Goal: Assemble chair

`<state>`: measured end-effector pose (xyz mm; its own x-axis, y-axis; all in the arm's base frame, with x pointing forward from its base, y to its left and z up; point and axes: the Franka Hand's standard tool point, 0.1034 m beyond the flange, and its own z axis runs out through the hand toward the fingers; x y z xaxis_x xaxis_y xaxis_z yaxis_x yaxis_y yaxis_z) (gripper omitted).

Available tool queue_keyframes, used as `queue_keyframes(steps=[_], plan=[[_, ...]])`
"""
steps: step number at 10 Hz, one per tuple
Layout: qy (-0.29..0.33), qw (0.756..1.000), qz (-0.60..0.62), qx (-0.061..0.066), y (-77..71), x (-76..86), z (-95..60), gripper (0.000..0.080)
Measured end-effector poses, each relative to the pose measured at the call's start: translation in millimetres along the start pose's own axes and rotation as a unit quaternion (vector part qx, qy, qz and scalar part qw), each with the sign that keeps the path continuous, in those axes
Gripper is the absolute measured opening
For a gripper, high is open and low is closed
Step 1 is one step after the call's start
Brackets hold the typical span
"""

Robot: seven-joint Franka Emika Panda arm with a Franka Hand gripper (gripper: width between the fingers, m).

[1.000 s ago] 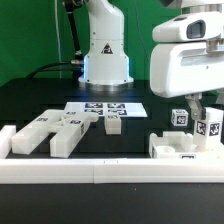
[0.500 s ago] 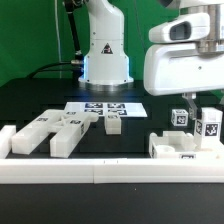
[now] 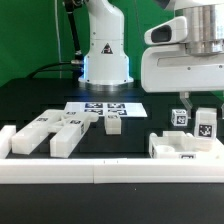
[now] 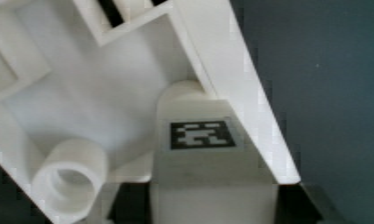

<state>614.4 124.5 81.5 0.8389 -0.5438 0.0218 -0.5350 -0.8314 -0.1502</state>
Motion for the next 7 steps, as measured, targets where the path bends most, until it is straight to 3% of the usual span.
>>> queue_keyframes(steps=[7], plan=[[-0.002,0.967,0.256,0.002,-1.3,-0.3,0.6,0.0291]])
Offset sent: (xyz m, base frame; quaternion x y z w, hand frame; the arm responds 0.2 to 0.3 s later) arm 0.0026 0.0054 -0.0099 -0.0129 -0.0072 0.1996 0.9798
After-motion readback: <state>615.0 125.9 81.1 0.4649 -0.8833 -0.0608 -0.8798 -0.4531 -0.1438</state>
